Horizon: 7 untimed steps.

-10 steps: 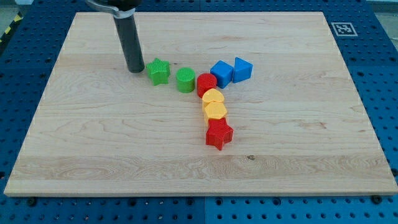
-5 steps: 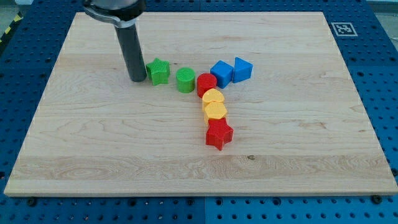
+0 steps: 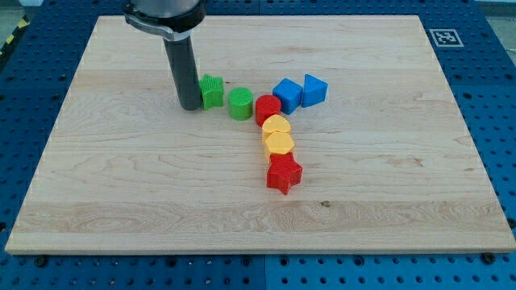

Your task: Slide the green star closer to the green circle at the center

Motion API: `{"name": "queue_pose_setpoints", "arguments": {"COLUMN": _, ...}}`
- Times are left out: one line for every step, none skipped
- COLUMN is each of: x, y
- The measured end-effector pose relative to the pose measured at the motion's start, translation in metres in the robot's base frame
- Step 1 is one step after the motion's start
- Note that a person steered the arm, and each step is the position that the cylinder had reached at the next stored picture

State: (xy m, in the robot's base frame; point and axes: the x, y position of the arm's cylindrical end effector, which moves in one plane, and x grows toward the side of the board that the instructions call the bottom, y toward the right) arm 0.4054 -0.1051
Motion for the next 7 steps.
{"name": "queue_pose_setpoints", "arguments": {"x": -0.011, "y": 0.007}}
{"name": "queue_pose_setpoints", "arguments": {"x": -0.018, "y": 0.017}}
{"name": "queue_pose_setpoints", "arguments": {"x": -0.014, "y": 0.017}}
{"name": "queue_pose_setpoints", "arguments": {"x": -0.014, "y": 0.017}}
{"name": "queue_pose_setpoints", "arguments": {"x": -0.009, "y": 0.019}}
{"name": "queue_pose_setpoints", "arguments": {"x": 0.032, "y": 0.043}}
{"name": "queue_pose_setpoints", "arguments": {"x": 0.069, "y": 0.051}}
